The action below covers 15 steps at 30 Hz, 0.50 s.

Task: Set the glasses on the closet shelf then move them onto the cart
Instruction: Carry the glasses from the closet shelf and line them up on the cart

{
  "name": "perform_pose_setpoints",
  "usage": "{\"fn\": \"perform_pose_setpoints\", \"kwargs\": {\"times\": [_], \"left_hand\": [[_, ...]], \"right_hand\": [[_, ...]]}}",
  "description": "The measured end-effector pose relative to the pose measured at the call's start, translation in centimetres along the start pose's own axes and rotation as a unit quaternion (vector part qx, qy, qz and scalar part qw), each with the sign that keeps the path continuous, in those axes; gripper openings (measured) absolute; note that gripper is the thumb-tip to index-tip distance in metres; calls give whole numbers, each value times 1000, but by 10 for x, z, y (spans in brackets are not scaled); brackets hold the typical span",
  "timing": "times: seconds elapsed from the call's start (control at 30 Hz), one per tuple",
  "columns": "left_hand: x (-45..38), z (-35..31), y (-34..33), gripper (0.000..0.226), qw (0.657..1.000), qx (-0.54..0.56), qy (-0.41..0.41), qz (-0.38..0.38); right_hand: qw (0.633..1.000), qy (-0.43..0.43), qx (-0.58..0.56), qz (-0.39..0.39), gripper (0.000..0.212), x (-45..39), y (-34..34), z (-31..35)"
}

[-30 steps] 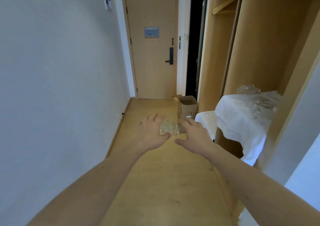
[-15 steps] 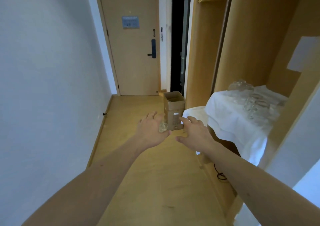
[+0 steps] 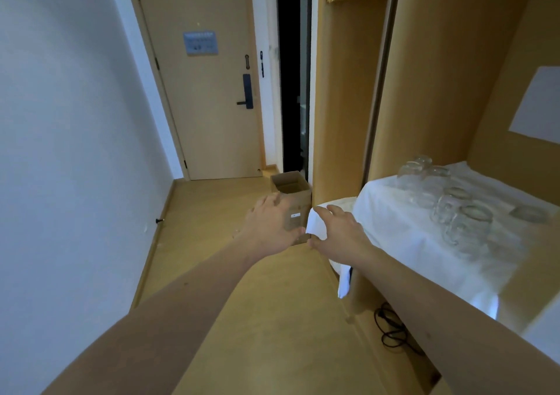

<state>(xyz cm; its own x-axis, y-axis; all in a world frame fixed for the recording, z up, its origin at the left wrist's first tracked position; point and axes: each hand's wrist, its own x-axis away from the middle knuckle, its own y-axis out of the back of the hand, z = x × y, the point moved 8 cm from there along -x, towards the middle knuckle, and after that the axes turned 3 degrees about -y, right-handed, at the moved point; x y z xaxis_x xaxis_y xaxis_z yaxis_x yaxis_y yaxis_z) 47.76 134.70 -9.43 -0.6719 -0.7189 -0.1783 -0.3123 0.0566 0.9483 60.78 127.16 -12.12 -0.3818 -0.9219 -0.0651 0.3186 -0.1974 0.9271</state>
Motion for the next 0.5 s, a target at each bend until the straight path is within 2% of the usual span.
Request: {"fn": "perform_pose_setpoints", "kwargs": {"times": [0.17,0.33,0.5], "left_hand": [[-60,1,-13,68,999,25,-20,-8],[-100,-4,-31,68,999,19,-38,9],[-144,-6,-48,68,997,25,-71,25]], "right_hand": [[1000,-22,5,-4,66,-48,4,-26],[999,-47,17,0,76,-83,2,-50],[997,-77,28,-6,73,-110,1,-70]]}}
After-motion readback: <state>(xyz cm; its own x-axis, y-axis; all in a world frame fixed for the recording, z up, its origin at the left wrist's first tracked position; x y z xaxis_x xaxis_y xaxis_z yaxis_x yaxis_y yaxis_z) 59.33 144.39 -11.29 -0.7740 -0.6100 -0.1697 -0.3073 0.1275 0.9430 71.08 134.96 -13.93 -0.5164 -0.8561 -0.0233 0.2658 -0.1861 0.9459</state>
